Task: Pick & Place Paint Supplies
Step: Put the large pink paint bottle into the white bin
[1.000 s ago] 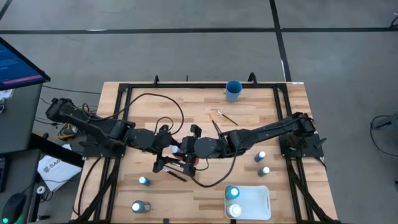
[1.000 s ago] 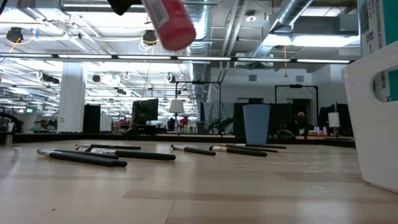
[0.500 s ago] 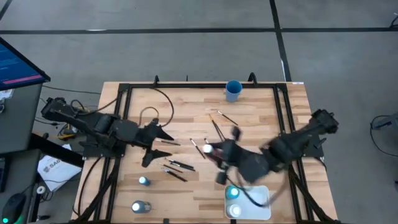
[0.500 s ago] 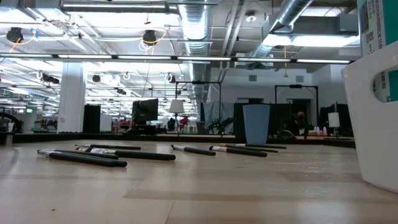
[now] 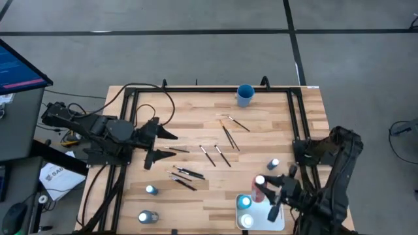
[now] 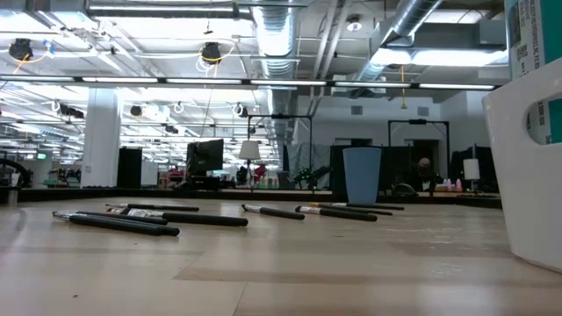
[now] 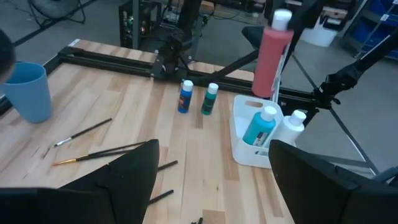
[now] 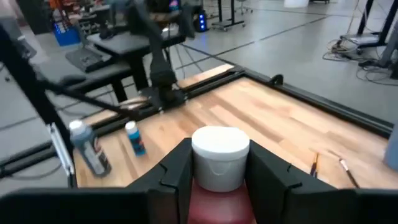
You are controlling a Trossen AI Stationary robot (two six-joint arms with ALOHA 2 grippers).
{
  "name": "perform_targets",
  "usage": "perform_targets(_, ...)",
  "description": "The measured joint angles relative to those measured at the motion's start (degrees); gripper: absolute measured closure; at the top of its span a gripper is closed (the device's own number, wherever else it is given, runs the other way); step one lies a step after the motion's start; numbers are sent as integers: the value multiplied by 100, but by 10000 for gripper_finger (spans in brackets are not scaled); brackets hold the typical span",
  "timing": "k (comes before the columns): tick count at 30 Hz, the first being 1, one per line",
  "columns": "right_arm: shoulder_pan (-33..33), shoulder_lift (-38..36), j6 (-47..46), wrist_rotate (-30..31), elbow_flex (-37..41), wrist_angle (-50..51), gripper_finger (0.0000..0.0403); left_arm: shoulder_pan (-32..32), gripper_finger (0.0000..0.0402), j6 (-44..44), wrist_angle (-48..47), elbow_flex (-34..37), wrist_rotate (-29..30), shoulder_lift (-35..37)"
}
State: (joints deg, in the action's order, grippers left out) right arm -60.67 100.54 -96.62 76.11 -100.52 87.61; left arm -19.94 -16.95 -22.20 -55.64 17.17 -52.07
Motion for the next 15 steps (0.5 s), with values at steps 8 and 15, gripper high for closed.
perform_targets(8,-433,592,-1428,31,115,170,289,0,105,0,9,0,87,-2)
perform_targets(15,-715,968,-1757,-22,113,241,292,0,105,0,13,0,116,-2)
